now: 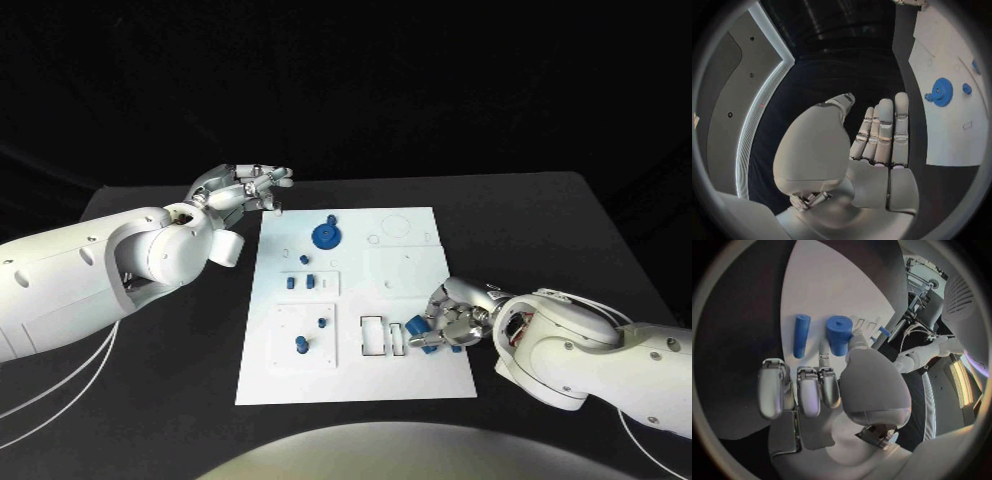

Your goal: Assemble the parts on the task board

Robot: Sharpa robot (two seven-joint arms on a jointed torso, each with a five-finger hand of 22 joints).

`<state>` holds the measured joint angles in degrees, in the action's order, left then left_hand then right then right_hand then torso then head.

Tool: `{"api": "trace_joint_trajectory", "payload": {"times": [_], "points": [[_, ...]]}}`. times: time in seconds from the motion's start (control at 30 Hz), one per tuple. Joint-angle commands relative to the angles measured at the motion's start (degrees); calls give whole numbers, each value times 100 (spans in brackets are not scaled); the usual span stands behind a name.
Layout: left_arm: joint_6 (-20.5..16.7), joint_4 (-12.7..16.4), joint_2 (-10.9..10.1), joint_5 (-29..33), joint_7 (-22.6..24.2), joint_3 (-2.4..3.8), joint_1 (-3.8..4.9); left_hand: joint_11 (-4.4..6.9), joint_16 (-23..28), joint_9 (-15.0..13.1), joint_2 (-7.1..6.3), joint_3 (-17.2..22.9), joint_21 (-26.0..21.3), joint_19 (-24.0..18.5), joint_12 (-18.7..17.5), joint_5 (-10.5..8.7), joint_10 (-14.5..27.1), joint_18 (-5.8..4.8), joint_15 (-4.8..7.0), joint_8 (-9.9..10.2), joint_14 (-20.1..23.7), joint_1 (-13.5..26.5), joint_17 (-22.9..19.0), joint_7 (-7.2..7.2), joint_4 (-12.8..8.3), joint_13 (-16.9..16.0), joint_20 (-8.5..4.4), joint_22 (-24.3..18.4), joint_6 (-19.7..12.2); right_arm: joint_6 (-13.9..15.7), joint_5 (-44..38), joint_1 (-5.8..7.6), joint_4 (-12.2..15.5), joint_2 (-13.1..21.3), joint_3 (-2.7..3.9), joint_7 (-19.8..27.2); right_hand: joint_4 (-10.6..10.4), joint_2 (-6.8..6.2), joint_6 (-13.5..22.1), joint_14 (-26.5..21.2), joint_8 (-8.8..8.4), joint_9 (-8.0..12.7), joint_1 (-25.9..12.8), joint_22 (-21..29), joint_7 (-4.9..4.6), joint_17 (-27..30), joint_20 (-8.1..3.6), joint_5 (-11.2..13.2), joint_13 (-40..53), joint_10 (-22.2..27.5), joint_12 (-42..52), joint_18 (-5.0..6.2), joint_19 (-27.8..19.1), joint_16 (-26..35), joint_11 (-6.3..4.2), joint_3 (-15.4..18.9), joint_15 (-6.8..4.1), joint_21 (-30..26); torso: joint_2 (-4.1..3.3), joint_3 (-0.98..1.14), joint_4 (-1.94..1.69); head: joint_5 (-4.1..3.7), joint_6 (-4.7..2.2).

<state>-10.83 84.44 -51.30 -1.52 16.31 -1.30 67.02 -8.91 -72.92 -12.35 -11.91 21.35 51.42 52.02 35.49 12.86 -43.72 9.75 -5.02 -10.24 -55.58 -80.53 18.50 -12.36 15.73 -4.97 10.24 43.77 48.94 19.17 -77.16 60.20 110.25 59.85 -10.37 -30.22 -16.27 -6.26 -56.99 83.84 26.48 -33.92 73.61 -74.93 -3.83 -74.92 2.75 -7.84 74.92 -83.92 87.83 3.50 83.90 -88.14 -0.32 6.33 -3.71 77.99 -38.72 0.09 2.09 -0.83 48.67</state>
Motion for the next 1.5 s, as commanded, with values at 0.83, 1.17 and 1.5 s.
{"api": "trace_joint_trajectory", "payload": {"times": [0.83,1.17,1.5], "points": [[151,-1,54,-14,44,2,1,-9,-25,-15,18,-57,-37,23,33,-2,65,80,4,-38,53,-67,9,-4,-7,-6,24,-10,-46,681,2289,353,294,-137,-30,38,-17,-576,-361,509,-80,-73,-444,-1066,152,-972,-144,57,1362,-521,-15,-101,134,-31,-149,-3326,-138,33,-5,-6,-6,-15,-54],[166,17,60,-14,31,0,1,-8,-25,-18,33,-57,-42,23,40,8,73,80,4,-42,58,-94,8,-3,-14,-6,24,-12,-53,253,2299,262,113,-545,-31,-29,-2,-521,-377,519,-72,-102,-766,-1072,153,-1029,-141,68,1337,-509,-59,-100,134,-46,-149,-3217,-137,22,-3,-4,-2,36,-23],[158,28,64,-19,13,-1,2,-9,-24,-18,37,-57,-43,23,43,10,74,80,4,-43,59,-100,8,-3,-15,-5,24,-13,-54,326,1899,247,26,-706,-31,-150,-16,-711,-427,524,-69,-128,-1229,-1084,157,-1060,-140,89,1332,-510,-73,-101,141,-54,-151,-2751,-137,21,-3,-8,0,56,-7]]}}
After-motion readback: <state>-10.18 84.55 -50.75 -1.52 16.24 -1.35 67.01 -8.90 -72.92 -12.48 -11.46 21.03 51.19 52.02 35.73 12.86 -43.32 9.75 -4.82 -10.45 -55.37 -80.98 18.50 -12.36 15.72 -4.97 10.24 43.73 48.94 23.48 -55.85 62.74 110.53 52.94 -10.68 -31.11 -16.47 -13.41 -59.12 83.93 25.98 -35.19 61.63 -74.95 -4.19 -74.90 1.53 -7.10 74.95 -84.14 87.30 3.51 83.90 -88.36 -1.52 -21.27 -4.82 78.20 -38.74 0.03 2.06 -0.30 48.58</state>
